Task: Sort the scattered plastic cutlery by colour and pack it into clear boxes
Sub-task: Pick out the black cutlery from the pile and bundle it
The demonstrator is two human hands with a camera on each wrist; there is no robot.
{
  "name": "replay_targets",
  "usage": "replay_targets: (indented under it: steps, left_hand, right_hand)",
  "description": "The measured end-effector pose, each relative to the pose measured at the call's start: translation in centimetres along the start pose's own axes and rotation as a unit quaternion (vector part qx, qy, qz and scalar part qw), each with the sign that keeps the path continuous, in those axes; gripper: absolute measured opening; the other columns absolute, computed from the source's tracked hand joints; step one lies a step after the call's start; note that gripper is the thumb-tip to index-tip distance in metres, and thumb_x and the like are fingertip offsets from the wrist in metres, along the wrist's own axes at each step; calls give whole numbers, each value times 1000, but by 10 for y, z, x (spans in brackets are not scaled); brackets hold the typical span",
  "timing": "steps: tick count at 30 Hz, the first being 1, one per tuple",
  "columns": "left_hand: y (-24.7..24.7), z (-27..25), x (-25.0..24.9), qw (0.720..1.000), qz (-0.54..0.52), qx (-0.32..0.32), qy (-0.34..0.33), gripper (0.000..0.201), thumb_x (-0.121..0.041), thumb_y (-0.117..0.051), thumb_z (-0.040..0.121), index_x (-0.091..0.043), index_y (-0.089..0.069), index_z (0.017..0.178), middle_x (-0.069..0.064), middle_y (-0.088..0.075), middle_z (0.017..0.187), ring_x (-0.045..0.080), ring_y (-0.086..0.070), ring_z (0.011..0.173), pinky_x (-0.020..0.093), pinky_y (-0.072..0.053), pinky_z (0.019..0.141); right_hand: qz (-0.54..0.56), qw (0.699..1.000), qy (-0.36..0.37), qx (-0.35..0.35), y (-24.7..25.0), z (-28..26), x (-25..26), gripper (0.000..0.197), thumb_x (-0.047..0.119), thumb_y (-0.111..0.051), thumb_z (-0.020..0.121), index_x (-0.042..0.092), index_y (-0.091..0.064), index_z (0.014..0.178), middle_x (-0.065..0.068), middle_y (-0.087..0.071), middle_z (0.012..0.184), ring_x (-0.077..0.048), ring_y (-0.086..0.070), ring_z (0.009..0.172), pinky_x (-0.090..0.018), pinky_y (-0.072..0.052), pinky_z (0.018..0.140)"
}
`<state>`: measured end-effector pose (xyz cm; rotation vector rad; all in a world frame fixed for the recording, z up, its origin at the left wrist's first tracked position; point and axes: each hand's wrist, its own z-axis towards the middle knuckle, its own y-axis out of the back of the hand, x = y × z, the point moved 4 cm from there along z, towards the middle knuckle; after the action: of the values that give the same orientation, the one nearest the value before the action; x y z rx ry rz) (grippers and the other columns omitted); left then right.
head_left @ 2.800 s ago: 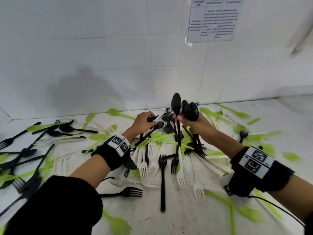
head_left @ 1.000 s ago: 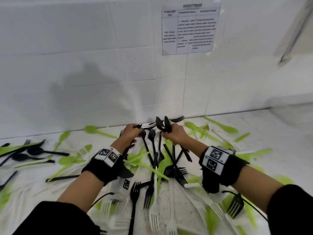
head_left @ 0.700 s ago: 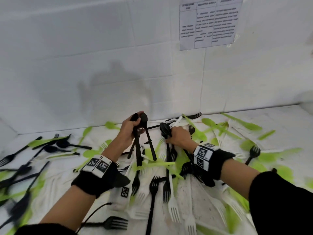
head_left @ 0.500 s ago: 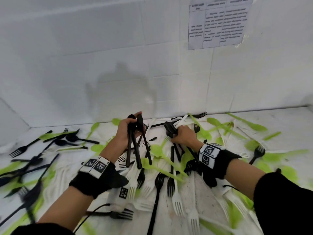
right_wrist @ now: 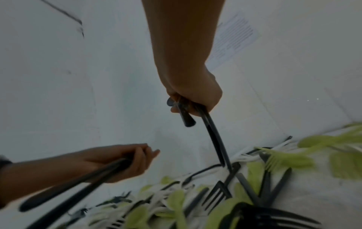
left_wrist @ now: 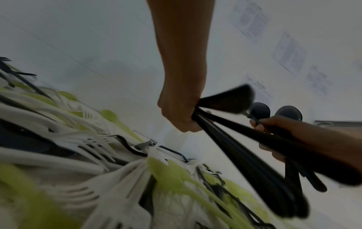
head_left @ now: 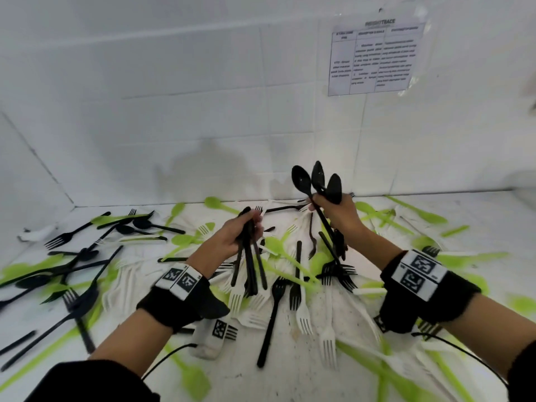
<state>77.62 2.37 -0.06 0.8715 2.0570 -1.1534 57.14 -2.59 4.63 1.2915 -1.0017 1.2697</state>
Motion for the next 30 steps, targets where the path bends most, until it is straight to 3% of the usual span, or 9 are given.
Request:
replay_targets:
  steps: [2, 5, 10, 14, 17, 20, 24, 27, 30]
  left_hand:
    - [-13, -11, 9, 1000, 8, 24, 7, 26, -20, -44, 99, -6, -54, 80, 2, -60, 57, 12, -56, 41, 22, -54, 46]
    - [-32, -26, 20, 999, 0, 44, -3, 29, -29, -44, 97, -6, -55, 83, 0, -57, 55, 8, -52, 38, 16, -50, 43]
    - [-59, -44, 36, 995, 5, 62, -79, 22, -26, -52, 94, -9, -52, 79, -2, -46, 62, 1, -41, 39, 11, -39, 40]
    - [-64, -50, 57, 994, 46, 85, -55, 16, -18, -53, 94, -6, -58, 86, 6, -57, 75, 5, -44, 39, 17, -41, 38]
    - [-66, -56, 67, 995, 21, 97, -29, 22, -20, -47, 97, -4, -61, 92, 6, -70, 72, 12, -65, 55, 23, -54, 51]
    - [-69, -63, 75, 993, 18, 113, -30, 24, -21, -45, 98, -4, -62, 93, 6, -71, 76, 15, -68, 68, 24, -56, 62]
    - [-68, -64, 83, 994, 25, 94, -40, 28, -27, -48, 96, -2, -62, 99, 13, -66, 96, 18, -66, 79, 25, -57, 67]
    - [-62, -59, 86, 998, 21, 39, -33, 20, -20, -52, 95, -1, -61, 97, 14, -65, 95, 20, -66, 76, 25, -57, 59]
    - [-57, -53, 87, 999, 12, 10, -34, 23, -15, -51, 95, 0, -57, 112, 14, -63, 96, 21, -62, 81, 28, -56, 59]
  right_hand:
    - [32, 999, -15, 21, 3, -19, 8, 16, 17, -56, 91, 18, -67, 80, 12, -62, 54, 7, -46, 41, -6, -29, 38]
    - [36, 997, -25, 67, 3, -48, 7, 14, 18, -56, 93, 15, -66, 83, 15, -62, 49, 7, -46, 40, -7, -28, 36]
    - [50, 995, -38, 81, -1, -82, -12, 13, 10, -57, 92, 12, -61, 80, 7, -62, 54, 2, -46, 39, -9, -29, 35]
    - [40, 992, -57, 101, 0, -98, -23, 17, 13, -59, 91, 18, -61, 75, 10, -57, 44, -2, -36, 40, -14, -26, 36]
    - [21, 992, -64, 106, 6, -105, -30, 14, 15, -62, 89, 16, -60, 75, 2, -49, 54, -8, -35, 48, -15, -27, 37]
    - [-6, 989, -74, 129, 9, -109, -36, 13, 15, -63, 89, 14, -57, 77, -1, -49, 63, -9, -36, 49, -15, -27, 37]
    - [-3, 985, -81, 154, 7, -114, -39, 16, 14, -61, 90, 17, -54, 75, 3, -47, 63, -9, -32, 50, -15, -26, 39]
    - [-24, 989, -70, 132, 5, -116, -42, 18, 20, -61, 90, 19, -52, 75, 5, -40, 59, -7, -32, 48, -16, -26, 39]
    - [-26, 993, -69, 97, 2, -115, -46, 12, 28, -56, 93, 18, -50, 97, 6, -43, 64, -6, -39, 52, -12, -30, 37]
